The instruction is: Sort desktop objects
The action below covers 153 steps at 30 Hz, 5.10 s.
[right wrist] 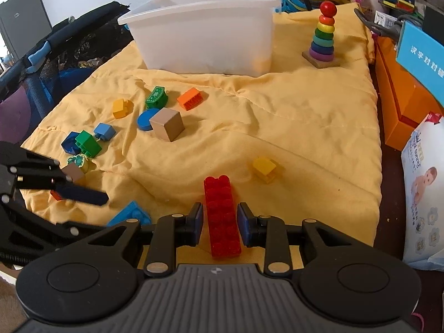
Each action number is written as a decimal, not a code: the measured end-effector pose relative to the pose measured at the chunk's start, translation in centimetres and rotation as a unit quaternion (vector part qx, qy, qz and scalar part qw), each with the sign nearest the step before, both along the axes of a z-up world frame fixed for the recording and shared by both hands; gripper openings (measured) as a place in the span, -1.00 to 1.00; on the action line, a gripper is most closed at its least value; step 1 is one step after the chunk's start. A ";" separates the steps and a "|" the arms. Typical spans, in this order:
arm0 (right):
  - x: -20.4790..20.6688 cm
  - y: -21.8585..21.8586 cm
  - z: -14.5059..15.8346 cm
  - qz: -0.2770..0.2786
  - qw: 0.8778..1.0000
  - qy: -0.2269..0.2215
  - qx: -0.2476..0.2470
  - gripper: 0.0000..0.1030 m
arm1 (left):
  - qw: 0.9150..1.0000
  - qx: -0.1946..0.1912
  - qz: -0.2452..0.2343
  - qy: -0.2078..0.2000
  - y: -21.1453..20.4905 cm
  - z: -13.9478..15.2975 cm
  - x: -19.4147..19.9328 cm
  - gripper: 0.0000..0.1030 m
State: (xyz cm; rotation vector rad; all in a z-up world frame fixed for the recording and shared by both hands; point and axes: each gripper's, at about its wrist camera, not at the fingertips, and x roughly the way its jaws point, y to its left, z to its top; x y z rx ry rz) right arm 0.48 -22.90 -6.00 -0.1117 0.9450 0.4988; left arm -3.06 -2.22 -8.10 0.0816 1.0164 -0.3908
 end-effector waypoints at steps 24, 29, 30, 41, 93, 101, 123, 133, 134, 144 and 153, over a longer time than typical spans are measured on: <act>-0.6 0.1 -1.8 0.026 0.999 0.019 -0.023 -0.48 | 0.998 0.036 -0.040 -0.017 -3.2 -0.7 -0.6 -0.44; 0.5 0.0 0.6 0.010 1.000 0.005 0.017 -0.48 | 0.998 0.010 -0.010 -0.062 -1.1 3.3 0.9 -0.44; 1.1 0.2 1.0 0.010 1.000 0.004 0.026 -0.48 | 0.997 0.016 -0.006 -0.081 -0.8 4.3 1.5 -0.44; 12.0 5.7 11.1 -0.011 0.985 -0.161 0.068 -0.47 | 0.969 0.006 0.122 -0.214 4.2 13.9 16.8 -0.43; 0.4 3.9 -2.1 0.063 0.996 -0.036 -0.042 -0.16 | 0.997 -0.034 0.057 -0.031 5.0 -0.5 -1.6 -0.37; 0.4 2.7 -2.0 0.037 0.998 -0.035 -0.021 -0.15 | 0.999 0.012 0.004 -0.043 0.9 -1.4 1.1 -0.36; -0.5 3.8 -1.3 0.069 0.994 -0.063 -0.062 -0.16 | 0.998 -0.011 -0.004 -0.059 1.9 2.3 2.7 -0.37; 8.2 5.0 7.7 0.011 0.985 -0.171 0.016 -0.16 | 0.975 -0.027 0.086 -0.204 4.7 12.0 11.6 -0.37; 9.2 5.4 8.7 0.008 0.983 -0.183 0.024 -0.16 | 0.973 -0.019 0.089 -0.212 4.6 12.6 12.5 -0.37; 18.1 9.5 9.2 -0.056 0.980 -0.188 0.007 -0.15 | 0.970 0.023 0.151 -0.190 7.1 11.1 21.8 -0.36; 16.6 7.7 9.3 -0.053 0.977 -0.206 0.009 -0.13 | 0.966 0.009 0.133 -0.221 8.7 11.6 16.5 -0.09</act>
